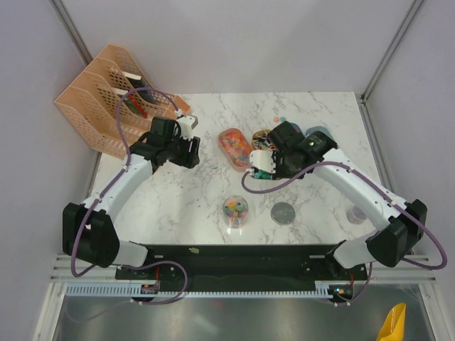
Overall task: Pack the candies
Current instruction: Scoop the fake candies from the storage box, then place the fake candies in the packing bottle.
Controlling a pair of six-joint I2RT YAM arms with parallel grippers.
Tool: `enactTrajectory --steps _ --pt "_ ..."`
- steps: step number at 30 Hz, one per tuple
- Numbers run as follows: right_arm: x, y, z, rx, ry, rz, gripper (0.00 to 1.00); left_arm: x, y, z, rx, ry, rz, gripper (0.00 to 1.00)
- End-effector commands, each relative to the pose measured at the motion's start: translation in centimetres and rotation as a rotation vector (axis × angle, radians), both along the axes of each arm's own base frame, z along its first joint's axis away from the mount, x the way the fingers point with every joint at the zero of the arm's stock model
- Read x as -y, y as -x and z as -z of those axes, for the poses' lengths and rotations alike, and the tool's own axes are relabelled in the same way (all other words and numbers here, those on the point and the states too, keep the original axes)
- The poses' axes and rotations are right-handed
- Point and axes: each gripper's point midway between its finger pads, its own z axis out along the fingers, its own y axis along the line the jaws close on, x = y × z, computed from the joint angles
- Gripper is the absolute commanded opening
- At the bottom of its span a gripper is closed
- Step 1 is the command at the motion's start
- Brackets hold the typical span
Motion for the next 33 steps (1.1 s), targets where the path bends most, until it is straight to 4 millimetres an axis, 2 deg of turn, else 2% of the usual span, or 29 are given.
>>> enactTrajectory --steps 1,11,15,19,24,33 --pt "-1.6 2.2 0.6 0.007 0.101 -0.075 0.0 -1.1 0.2 -1.8 0.06 0.013 -0.052 0.66" --pt "-5.5 4.9 2.4 0.05 0.325 -0.254 0.0 -4.6 0.3 -2.4 0.106 -0.004 -0.165 0.66" --pt "-6.7 5.1 2.1 0.083 0.376 -0.263 0.0 -4.7 0.7 -2.9 0.121 0.007 -0.166 0.66" --pt "-6.6 5.2 2.1 0.128 0.505 -0.294 0.0 -4.5 1.1 -3.3 0.132 0.033 -0.165 0.66" --pt "-6.6 5.5 1.6 0.161 0.583 -0.3 0.0 -4.3 1.4 -3.6 0.143 0.054 -0.163 0.66" --pt "-7.0 5.7 -0.2 0.222 0.641 -0.322 0.0 -4.3 1.7 -3.7 0.165 0.073 -0.164 0.67"
